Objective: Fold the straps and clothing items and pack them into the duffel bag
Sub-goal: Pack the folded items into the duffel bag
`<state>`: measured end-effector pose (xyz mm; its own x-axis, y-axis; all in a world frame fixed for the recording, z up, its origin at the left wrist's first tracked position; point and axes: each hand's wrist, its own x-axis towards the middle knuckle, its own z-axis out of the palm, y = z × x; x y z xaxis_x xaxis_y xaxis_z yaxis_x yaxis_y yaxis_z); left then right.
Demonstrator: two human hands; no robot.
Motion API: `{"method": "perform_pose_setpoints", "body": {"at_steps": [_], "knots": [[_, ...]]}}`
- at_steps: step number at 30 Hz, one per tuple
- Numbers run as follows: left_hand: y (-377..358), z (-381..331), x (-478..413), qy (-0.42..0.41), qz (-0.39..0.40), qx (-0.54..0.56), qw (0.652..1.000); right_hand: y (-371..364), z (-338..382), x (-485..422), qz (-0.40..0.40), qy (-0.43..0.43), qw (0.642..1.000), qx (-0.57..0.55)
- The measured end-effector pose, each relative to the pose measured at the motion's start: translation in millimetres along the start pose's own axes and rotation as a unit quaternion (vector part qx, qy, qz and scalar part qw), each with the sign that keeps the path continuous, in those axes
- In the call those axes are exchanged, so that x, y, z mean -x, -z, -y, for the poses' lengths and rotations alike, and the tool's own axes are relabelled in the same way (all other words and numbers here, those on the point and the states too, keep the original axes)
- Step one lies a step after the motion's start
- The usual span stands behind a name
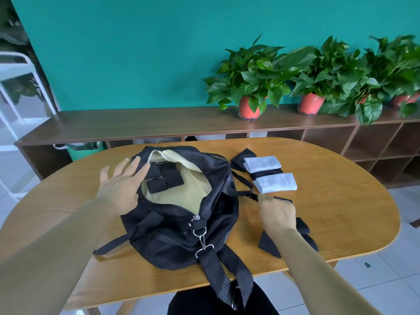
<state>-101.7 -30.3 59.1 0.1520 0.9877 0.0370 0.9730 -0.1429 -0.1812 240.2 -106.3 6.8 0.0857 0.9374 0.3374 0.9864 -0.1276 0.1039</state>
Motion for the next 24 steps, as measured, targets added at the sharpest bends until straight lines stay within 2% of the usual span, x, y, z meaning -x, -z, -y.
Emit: {"method": "perform_pose_setpoints", "body": {"at_steps": [5, 9, 12, 17, 21, 24], "knots": [[-1, 2, -4, -0.003, -0.001, 0.005, 1.0, 20, 4, 4, -0.104, -0.032, 0.991, -0.074], [-5, 2, -4, -0.008, 0.002, 0.018, 1.0, 42, 27, -5, -0.244, -0.043, 0.966, -0.078], [-8, 5, -6, -0.014, 0.002, 0.021, 1.0, 50, 38, -11, -0.297, -0.063, 0.947, -0.1], [-12, 12, -12, -0.019, 0.002, 0.026, 0.999, 58, 28, -25, -0.263, -0.103, 0.948, -0.148], [-14, 13, -20, -0.025, 0.006, 0.035, 0.999, 70, 51, -34, -0.258, -0.039, 0.959, -0.113], [-17, 12, -27, -0.03, 0.002, 0.041, 0.999, 63, 89, -41, -0.217, 0.016, 0.974, -0.063]]}}
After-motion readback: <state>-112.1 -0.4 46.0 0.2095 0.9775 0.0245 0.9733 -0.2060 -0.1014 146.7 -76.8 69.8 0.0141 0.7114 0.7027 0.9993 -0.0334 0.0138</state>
